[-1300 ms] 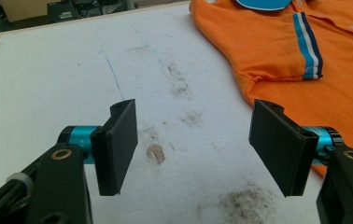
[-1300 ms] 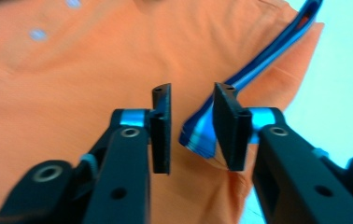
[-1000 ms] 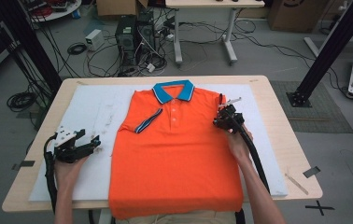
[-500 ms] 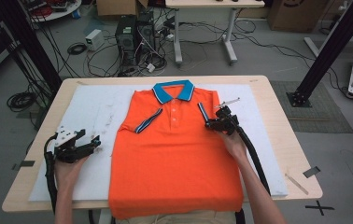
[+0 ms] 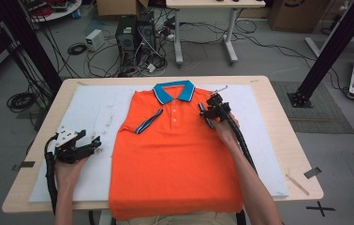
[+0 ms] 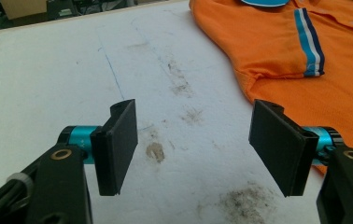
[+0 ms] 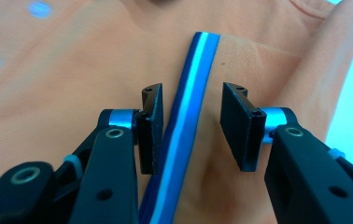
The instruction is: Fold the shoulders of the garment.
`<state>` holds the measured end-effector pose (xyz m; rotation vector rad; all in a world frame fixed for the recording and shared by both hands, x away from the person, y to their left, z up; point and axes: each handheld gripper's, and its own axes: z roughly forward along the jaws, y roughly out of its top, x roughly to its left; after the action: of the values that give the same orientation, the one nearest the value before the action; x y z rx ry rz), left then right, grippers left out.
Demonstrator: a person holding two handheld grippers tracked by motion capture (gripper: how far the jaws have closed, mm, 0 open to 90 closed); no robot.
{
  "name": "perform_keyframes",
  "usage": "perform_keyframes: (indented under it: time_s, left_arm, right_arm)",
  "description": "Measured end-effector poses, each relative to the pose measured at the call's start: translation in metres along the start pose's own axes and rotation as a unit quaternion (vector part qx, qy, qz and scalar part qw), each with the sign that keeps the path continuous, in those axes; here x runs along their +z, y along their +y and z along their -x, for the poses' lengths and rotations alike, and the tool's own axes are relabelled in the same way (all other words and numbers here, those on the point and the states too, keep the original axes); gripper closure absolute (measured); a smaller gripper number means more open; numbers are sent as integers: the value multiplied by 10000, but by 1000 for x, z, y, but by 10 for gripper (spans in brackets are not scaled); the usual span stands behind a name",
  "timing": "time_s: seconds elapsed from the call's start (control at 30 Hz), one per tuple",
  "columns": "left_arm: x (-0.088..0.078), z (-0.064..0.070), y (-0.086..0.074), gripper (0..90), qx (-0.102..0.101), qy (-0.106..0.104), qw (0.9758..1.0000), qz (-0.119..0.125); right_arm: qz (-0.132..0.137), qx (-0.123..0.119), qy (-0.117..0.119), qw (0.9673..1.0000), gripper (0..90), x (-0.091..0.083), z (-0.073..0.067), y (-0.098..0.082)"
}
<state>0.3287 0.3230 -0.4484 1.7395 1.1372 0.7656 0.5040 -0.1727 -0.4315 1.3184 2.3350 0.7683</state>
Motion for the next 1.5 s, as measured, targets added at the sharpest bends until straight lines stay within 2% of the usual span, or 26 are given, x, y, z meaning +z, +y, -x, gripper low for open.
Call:
perform_keyframes:
  time_s: [0.13,0.2,0.3,0.33,0.37,0.4,0.43,0.47,0.5,0.6,0.63,0.7,0.77,0.83,0.87,0.9,0.97,1.07,1.13,1.17,1.23,1.27,1.3,1.4,1.47,1.5]
  left_arm:
    - [0,0,0,327,5,-7,10000,0]
    - [0,0,0,327,11,-6,10000,0]
    - [0,0,0,327,25,-3,10000,-3]
    - [0,0,0,327,19,-3,10000,-3]
    - [0,0,0,327,28,-1,10000,-5]
    - [0,0,0,327,27,1,10000,-7]
    - [0,0,0,327,20,3,10000,-4]
    - [0,0,0,327,24,4,10000,-12]
    - [0,0,0,327,24,4,10000,-12]
    - [0,1,0,326,28,8,10000,-14]
    - [0,1,0,327,27,7,10000,-10]
    - [0,0,0,327,36,1,10000,-15]
    - [0,0,0,327,21,-3,10000,5]
    - [0,0,0,327,16,-13,10000,17]
    - [0,0,0,327,16,-13,10000,17]
    - [0,0,0,327,14,-4,10000,13]
    - [0,0,0,327,20,-14,10000,16]
    - [0,1,0,327,35,-8,10000,-6]
    - [0,1,0,327,46,1,10000,-12]
    - [0,1,0,327,45,0,10000,-15]
    - [0,1,0,327,49,7,10000,-19]
    - [0,1,0,327,45,8,10000,-22]
    - [0,1,0,327,38,6,10000,-21]
    - [0,1,0,327,65,16,10000,-14]
    - [0,1,0,327,51,11,10000,-15]
    - [0,1,0,327,58,12,10000,-18]
  right_arm:
    - [3,6,-23,10000,656,5,2,3]
    - [-20,-7,-78,10000,761,5,3,5]
    - [31,123,14,9999,803,3,7,4]
    - [141,222,271,9993,817,-1,10,4]
    - [141,222,271,9993,817,-1,10,4]
    - [267,282,534,9978,817,-8,9,4]
    - [267,282,534,9978,817,-8,9,4]
    - [416,242,804,9956,815,-14,3,5]
    - [416,242,804,9956,815,-14,3,5]
    - [516,-48,987,9938,815,-17,-10,6]
    - [345,-253,1058,9935,809,-13,-18,5]
    - [156,-397,1134,9926,752,-5,-25,4]
    - [57,-416,1092,9931,650,-3,-25,3]
    - [166,-224,1082,9937,611,-8,-18,2]
    - [166,-224,1082,9937,611,-8,-18,2]
    - [267,-111,1018,9944,593,-13,-13,1]
    - [451,27,776,9960,593,-26,-3,-2]
    - [501,282,406,9975,608,-42,16,-11]
    - [481,368,368,9975,632,-48,27,-20]
    - [352,324,344,9983,637,-51,32,-29]
    - [273,266,318,9988,644,-50,33,-33]
    - [84,164,232,9996,661,-47,33,-40]
    - [6,126,143,9998,667,-45,34,-43]
    - [-136,140,0,9998,673,-41,39,-48]
    - [-85,239,-80,9996,671,-40,50,-52]
    - [-85,239,-80,9996,671,-40,50,-52]
